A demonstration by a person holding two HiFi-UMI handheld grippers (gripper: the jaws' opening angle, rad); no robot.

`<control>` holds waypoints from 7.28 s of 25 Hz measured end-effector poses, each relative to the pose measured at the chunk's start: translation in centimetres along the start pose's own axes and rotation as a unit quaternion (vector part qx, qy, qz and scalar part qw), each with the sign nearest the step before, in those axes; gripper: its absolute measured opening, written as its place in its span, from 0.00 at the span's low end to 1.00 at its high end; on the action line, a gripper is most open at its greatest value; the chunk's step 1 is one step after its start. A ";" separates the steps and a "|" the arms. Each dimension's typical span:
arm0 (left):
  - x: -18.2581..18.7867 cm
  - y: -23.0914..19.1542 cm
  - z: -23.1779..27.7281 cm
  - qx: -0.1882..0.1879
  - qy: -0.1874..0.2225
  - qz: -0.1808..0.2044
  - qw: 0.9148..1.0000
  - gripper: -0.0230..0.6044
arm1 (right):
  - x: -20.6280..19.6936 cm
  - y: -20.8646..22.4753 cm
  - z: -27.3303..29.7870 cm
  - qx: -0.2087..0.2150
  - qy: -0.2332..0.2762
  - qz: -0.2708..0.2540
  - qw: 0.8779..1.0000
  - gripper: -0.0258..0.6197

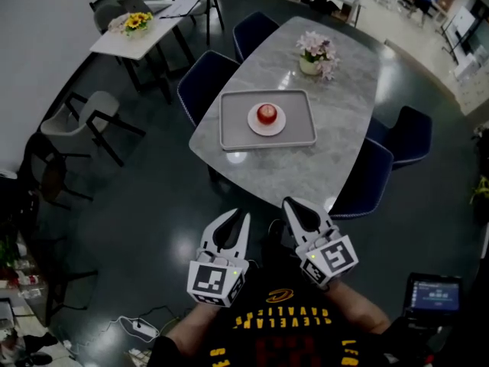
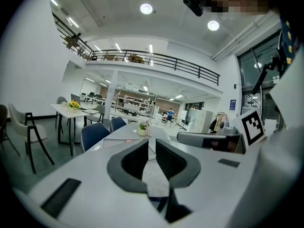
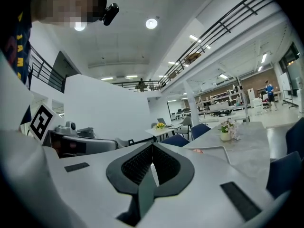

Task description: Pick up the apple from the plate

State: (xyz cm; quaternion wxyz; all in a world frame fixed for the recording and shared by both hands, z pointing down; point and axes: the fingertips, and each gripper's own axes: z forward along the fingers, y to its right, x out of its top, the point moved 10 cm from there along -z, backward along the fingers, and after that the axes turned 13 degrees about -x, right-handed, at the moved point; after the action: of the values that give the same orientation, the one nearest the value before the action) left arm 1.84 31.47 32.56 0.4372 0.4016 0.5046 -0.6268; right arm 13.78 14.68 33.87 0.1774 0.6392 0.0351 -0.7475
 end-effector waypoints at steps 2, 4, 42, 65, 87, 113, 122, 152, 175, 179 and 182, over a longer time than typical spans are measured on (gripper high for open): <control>0.1 -0.5 2.0 -0.002 -0.002 -0.003 1.000 0.11 | 0.2 1.7 1.4 0.002 -0.005 0.006 1.000 0.05; 0.4 -0.9 3.9 -0.001 -0.004 -0.008 1.000 0.11 | 0.4 3.5 2.7 0.001 -0.011 0.014 1.000 0.05; 1.3 -21.0 24.9 -0.032 -0.144 -0.150 0.978 0.19 | -0.5 18.0 21.4 -0.118 -0.143 0.091 0.979 0.16; -5.2 -31.6 33.2 -0.052 -0.286 -0.226 0.930 0.19 | -7.9 21.0 29.6 -0.194 -0.262 0.161 0.932 0.16; -8.9 -33.9 35.6 -0.048 -0.339 -0.296 0.892 0.19 | -12.2 22.9 33.5 -0.209 -0.344 0.198 0.894 0.16; -9.7 -34.8 36.1 -0.052 -0.342 -0.377 0.859 0.19 | -12.9 23.2 34.9 -0.184 -0.393 0.222 0.873 0.16; -9.9 -35.4 35.7 -0.045 -0.342 -0.388 0.854 0.12 | -12.9 23.1 35.0 -0.184 -0.396 0.237 0.868 0.13; -9.2 -33.7 35.1 -0.093 -0.370 -0.396 0.835 0.11 | -12.7 21.8 30.6 -0.226 -0.372 0.321 0.841 0.11; -10.6 -23.8 32.1 -0.151 -0.423 -0.364 0.816 0.10 | -14.0 19.8 17.2 -0.270 -0.342 0.362 0.824 0.11; -11.5 -21.8 31.9 -0.159 -0.434 -0.356 0.812 0.10 | -14.4 19.9 14.9 -0.277 -0.328 0.375 0.822 0.11; -12.2 -20.2 31.9 -0.164 -0.443 -0.350 0.809 0.10 | -15.1 20.0 12.8 -0.285 -0.326 0.380 0.817 0.11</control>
State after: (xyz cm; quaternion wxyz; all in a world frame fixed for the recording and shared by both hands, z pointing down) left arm -15.81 4.03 55.09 0.4238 -0.2008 0.4583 -0.7550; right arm 9.72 -4.30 54.29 0.6223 0.2414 -0.0588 -0.7423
